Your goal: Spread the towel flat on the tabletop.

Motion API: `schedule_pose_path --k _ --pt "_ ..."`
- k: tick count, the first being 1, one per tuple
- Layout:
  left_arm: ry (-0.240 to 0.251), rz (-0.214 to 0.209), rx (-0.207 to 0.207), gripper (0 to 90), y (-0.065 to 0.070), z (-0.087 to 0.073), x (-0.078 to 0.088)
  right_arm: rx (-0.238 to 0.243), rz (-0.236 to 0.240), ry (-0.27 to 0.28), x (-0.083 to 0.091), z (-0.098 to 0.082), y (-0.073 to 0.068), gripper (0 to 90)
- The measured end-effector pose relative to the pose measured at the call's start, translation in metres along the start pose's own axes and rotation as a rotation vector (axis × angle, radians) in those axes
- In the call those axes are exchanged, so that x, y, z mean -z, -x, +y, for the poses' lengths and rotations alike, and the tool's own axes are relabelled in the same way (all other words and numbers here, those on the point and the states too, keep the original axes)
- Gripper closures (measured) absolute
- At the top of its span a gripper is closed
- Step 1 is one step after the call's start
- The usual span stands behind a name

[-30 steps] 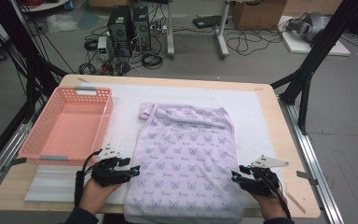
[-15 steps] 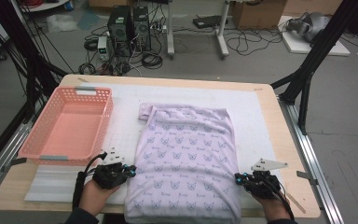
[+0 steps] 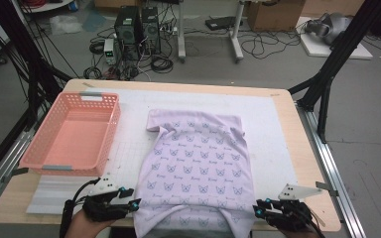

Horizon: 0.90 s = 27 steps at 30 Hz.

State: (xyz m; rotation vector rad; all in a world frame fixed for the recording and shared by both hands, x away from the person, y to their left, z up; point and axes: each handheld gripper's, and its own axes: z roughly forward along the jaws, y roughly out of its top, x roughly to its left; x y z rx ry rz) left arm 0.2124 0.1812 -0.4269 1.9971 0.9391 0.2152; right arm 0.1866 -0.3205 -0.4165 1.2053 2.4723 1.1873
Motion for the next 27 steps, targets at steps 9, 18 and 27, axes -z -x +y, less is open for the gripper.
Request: schedule_pose_path --k 9,18,27 --pt "0.033 0.107 0.073 46.5 -0.025 0.039 -0.056 -0.025 -0.227 0.074 -0.050 0.035 0.028 57.9" --pt "-0.016 0.181 -0.010 76.8 -0.024 0.039 -0.080 -0.013 -0.189 0.009 -0.070 0.040 0.038 86.6" --pt "-0.015 0.128 0.012 85.9 -0.020 0.035 -0.071 0.005 -0.172 0.009 -0.065 0.038 0.037 88.2"
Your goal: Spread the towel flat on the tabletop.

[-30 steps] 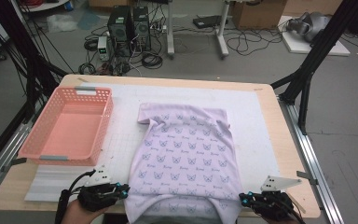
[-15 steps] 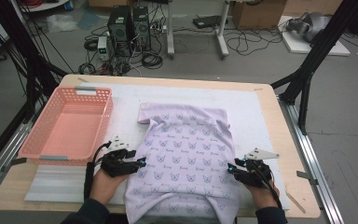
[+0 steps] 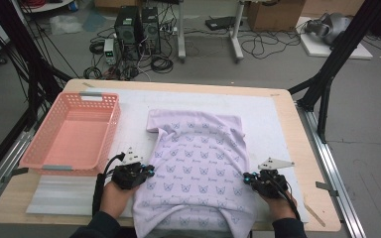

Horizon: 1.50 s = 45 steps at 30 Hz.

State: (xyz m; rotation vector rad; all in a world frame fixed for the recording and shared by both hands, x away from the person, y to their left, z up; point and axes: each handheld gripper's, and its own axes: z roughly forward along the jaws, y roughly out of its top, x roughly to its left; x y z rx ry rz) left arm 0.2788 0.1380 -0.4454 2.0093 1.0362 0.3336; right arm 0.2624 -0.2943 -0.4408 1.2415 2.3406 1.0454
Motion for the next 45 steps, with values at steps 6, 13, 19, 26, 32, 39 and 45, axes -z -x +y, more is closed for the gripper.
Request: schedule_pose_path --k 6,13,19,26,32,39,45 --pt "0.009 -0.050 0.024 85.9 0.000 -0.005 0.014 0.018 0.030 0.009 0.010 -0.005 -0.003 88.3" --pt "-0.008 -0.093 0.005 85.9 0.006 -0.015 0.031 0.030 0.079 0.011 0.027 -0.015 -0.013 88.5" --pt "-0.027 -0.132 -0.012 85.8 0.014 -0.025 0.044 0.046 0.107 0.002 0.040 -0.024 -0.022 88.6" --pt "0.019 -0.117 -0.006 60.5 0.012 -0.030 0.053 0.037 0.130 0.020 0.054 -0.029 -0.029 85.7" --pt "0.146 -0.104 0.015 46.6 -0.006 -0.014 0.042 0.010 0.032 0.140 0.039 -0.013 -0.013 53.0" --pt "0.170 -0.067 0.039 45.5 -0.022 0.009 0.019 -0.008 -0.040 0.176 0.012 0.002 0.011 46.4" --pt "0.136 -0.014 0.049 44.1 -0.032 0.017 0.001 -0.034 -0.043 0.158 0.000 0.007 0.024 49.1"
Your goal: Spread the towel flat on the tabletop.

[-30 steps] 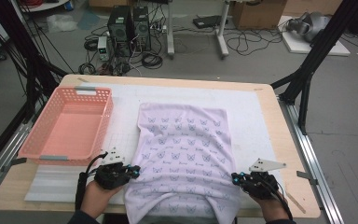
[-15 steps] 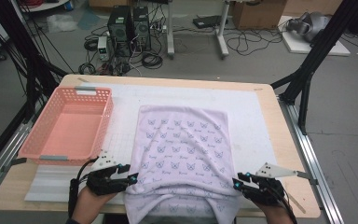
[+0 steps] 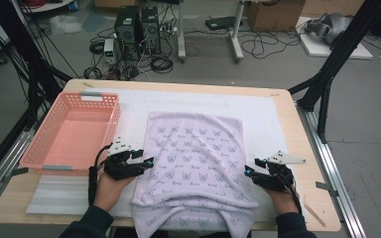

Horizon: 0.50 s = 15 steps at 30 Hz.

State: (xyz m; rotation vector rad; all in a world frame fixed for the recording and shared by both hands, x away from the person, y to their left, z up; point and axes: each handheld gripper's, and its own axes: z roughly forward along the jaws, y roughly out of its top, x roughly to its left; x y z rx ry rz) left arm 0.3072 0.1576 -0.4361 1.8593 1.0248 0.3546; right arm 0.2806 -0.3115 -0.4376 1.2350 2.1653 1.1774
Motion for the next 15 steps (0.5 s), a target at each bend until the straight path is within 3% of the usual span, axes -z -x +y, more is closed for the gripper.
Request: schedule_pose_path --k 8,11,12,13,14,15 --pt "-0.043 0.053 -0.007 44.0 -0.010 0.000 -0.021 0.001 0.025 -0.050 -0.021 0.008 0.009 58.4" --pt "-0.085 0.081 -0.052 46.9 -0.006 0.000 -0.028 0.017 0.020 -0.113 -0.029 0.007 0.009 66.6" --pt "-0.088 0.095 -0.068 49.8 -0.004 0.000 -0.028 0.019 0.012 -0.106 -0.029 0.007 0.009 70.4" --pt "-0.094 0.114 -0.089 52.8 -0.002 0.000 -0.028 0.015 0.025 -0.111 -0.028 0.008 0.010 81.5" --pt "-0.100 0.136 -0.120 62.0 -0.001 0.000 -0.027 0.013 0.052 -0.112 -0.028 0.007 0.011 87.4" --pt "-0.106 0.137 -0.113 76.9 -0.001 0.000 -0.025 0.008 0.050 -0.116 -0.027 0.007 0.010 87.6"
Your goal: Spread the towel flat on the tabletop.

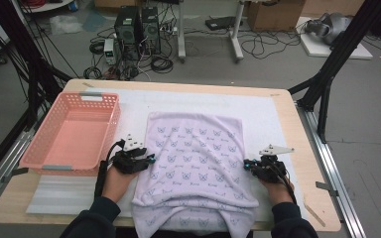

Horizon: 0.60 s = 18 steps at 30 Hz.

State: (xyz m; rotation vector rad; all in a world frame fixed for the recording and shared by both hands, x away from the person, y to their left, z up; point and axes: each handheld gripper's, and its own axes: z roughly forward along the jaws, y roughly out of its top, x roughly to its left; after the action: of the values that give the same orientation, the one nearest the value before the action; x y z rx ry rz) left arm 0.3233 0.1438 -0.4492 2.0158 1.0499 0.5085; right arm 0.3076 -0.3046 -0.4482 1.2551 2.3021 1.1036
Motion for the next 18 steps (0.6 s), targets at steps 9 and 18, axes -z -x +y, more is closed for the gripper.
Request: schedule_pose_path --k 9,18 --pt "-0.095 -0.105 0.022 87.4 0.001 -0.007 0.028 0.028 0.034 -0.079 0.023 -0.010 -0.007 88.6" --pt "-0.068 -0.217 0.023 61.1 0.006 -0.010 0.043 0.017 0.102 -0.101 0.048 -0.023 -0.013 70.0"
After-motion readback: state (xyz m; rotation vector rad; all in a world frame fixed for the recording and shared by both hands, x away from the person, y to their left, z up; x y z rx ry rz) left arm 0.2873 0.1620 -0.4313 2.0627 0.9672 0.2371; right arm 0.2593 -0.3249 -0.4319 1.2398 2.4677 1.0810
